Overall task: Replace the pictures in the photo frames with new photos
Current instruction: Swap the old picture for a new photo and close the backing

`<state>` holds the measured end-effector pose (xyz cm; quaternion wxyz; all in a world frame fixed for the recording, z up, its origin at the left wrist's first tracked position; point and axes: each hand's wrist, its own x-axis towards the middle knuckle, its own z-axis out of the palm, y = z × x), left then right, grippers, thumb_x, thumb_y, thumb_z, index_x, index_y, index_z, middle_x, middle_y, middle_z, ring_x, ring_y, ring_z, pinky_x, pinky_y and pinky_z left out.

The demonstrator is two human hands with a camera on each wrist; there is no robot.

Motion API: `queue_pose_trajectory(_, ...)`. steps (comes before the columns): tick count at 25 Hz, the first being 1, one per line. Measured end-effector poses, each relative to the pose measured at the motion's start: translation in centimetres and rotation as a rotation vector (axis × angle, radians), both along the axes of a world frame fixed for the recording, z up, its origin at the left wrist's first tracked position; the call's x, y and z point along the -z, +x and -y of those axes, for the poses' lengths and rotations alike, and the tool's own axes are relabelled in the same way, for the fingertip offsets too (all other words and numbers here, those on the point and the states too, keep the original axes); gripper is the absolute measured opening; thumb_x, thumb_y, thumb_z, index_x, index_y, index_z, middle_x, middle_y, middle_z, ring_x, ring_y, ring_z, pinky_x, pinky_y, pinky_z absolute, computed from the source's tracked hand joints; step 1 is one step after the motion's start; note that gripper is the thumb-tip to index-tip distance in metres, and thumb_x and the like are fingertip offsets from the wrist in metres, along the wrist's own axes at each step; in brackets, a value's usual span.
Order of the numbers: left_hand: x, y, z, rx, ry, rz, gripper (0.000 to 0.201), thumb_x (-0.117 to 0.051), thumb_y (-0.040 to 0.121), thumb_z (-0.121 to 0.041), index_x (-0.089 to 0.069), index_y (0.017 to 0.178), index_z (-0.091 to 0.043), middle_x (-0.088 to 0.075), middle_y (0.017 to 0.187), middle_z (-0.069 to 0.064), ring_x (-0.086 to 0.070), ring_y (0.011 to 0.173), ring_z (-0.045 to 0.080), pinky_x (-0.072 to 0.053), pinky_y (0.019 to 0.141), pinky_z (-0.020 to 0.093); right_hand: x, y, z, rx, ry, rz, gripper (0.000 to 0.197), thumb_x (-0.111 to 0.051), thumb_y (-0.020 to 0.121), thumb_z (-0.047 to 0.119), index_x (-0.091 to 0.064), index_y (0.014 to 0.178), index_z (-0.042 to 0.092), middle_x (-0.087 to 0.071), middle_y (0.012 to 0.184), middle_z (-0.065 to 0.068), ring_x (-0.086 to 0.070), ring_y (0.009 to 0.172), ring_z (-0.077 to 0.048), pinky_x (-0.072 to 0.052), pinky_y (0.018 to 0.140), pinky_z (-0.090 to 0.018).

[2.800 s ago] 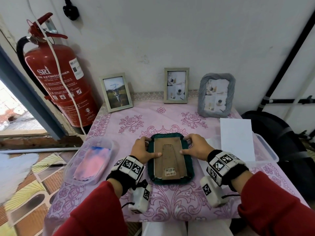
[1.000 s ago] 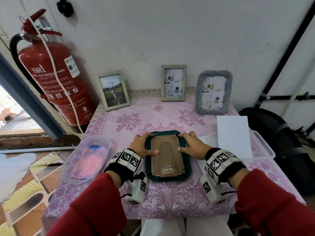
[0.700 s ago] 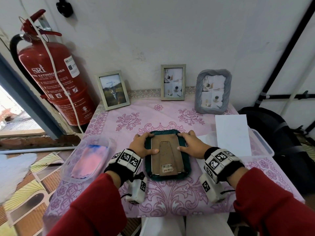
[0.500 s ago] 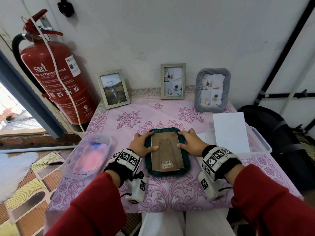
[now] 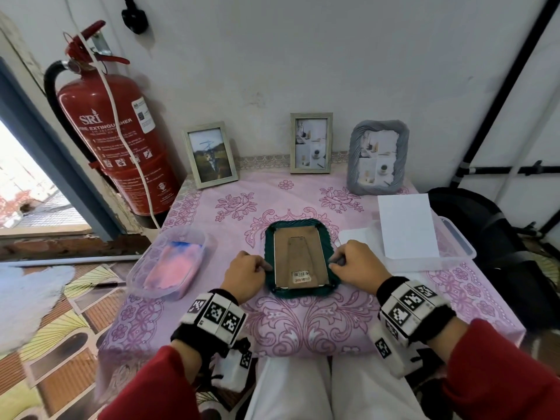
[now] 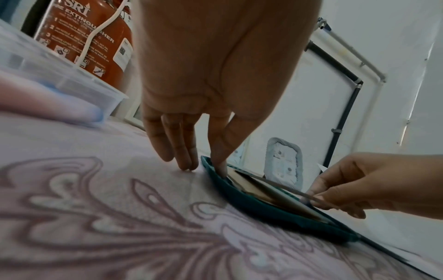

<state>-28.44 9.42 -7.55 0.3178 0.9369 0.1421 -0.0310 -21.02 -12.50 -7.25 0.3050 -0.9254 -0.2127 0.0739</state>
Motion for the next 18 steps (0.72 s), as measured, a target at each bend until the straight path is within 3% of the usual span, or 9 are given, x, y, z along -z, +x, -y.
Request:
queue_pose_trajectory(3, 0.2, -0.5, 0.8, -0.011, -0.009, 0.018, 0.033, -0.044, 0.088, -0.001, -0.069, 0.105, -0.013, -0.047, 0.118, 0.018, -0.05, 0.11, 0.033, -0.038, 0.102, 0.038, 0.4, -0.8, -0.1, 0.031, 0.037, -0.031, 0.016, -0.059, 0.08, 0.002, -0.074, 0.086, 0.0, -0.072, 0.087, -0.014, -0.055, 0.069, -0.011, -0.041, 0.067, -0.019)
queue_pose_trajectory(8, 0.4, -1.0, 0.9, -0.042, -0.052, 0.051, 0.03, -0.047, 0.087, -0.001, -0.069, 0.105, -0.01, -0.047, 0.117, 0.018, -0.049, 0.111, 0.032, -0.038, 0.103, 0.036, 0.6, -1.5, -0.1, 0.048, 0.077, -0.07, 0.019, -0.059, 0.083, 0.003, -0.07, 0.099, -0.001, -0.071, 0.09, -0.018, -0.056, 0.071, -0.012, -0.04, 0.065, -0.014)
queue_pose_trajectory(12, 0.4, -2.0, 1.1, -0.029, -0.082, 0.108, 0.021, -0.062, 0.082, -0.01, -0.067, 0.102, -0.009, -0.045, 0.1, 0.005, -0.054, 0.103, 0.025, -0.041, 0.094, 0.025, 0.4, -2.4, 0.5, 0.013, 0.109, -0.09, 0.028, -0.066, 0.081, 0.007, -0.067, 0.108, 0.002, -0.07, 0.094, -0.014, -0.055, 0.072, -0.008, -0.039, 0.058, -0.002)
queue_pose_trajectory(14, 0.6, -2.7, 1.3, -0.028, -0.033, 0.138, 0.023, -0.069, 0.077, -0.018, -0.067, 0.099, -0.011, -0.045, 0.097, 0.002, -0.053, 0.097, 0.021, -0.043, 0.087, 0.022, 0.3, -3.0, 0.7, -0.018, 0.086, -0.046, 0.033, -0.069, 0.078, 0.008, -0.066, 0.111, 0.003, -0.069, 0.096, -0.012, -0.056, 0.076, -0.008, -0.038, 0.063, -0.005)
queue_pose_trajectory(18, 0.9, -3.6, 1.7, -0.074, 0.032, 0.195, 0.022, -0.072, 0.075, -0.026, -0.069, 0.094, -0.015, -0.047, 0.095, 0.001, -0.052, 0.091, 0.017, -0.046, 0.087, 0.028, 0.3, -3.8, 0.9, 0.016, 0.101, 0.014, 0.036, -0.072, 0.075, 0.009, -0.066, 0.11, 0.007, -0.064, 0.084, -0.005, -0.053, 0.069, -0.009, -0.043, 0.069, -0.017)
